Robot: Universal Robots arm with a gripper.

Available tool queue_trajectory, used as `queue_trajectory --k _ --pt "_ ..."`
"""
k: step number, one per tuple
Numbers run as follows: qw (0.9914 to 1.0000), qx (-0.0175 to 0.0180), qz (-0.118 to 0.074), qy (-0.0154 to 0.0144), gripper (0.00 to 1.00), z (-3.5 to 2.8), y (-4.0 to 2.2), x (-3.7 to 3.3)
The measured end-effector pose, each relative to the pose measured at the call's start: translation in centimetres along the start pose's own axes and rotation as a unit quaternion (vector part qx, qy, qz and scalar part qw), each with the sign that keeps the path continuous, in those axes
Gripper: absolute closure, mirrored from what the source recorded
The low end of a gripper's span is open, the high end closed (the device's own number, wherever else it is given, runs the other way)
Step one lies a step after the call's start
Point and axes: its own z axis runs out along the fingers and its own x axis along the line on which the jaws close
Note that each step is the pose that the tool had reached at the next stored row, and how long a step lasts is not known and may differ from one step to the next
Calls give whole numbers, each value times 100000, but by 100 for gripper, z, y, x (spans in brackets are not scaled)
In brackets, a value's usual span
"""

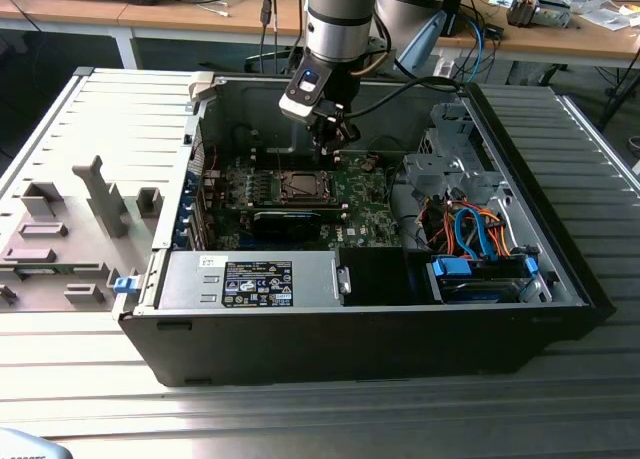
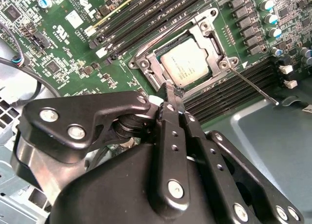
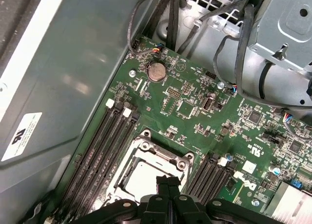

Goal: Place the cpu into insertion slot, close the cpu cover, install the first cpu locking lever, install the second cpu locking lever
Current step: 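Install the first cpu locking lever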

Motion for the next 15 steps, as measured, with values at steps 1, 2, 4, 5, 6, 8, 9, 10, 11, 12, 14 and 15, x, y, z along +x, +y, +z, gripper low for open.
queue_trajectory --k 1,2,4,5,6,8,9,10,11,12,14,15 --pt "100000 -2 -111 -3 89 0 0 0" --pt "100000 -3 -231 -7 89 0 0 0" --pt "99999 -5 -439 -9 89 0 0 0" --pt "99999 -5 -543 -11 89 0 0 0" --pt "99998 -5 -678 -15 89 0 0 0" --pt "99996 -7 -868 -17 89 0 0 0" --pt "99995 -6 -960 -18 89 0 0 0" --pt "99992 -10 -1241 -25 89 0 0 0" --pt "99991 -9 -1364 -29 89 0 0 0" --pt "99989 -10 -1476 -31 89 0 0 0" --pt "99986 -11 -1695 -33 89 0 0 0" --pt "99982 -9 -1875 -39 89 0 0 0"
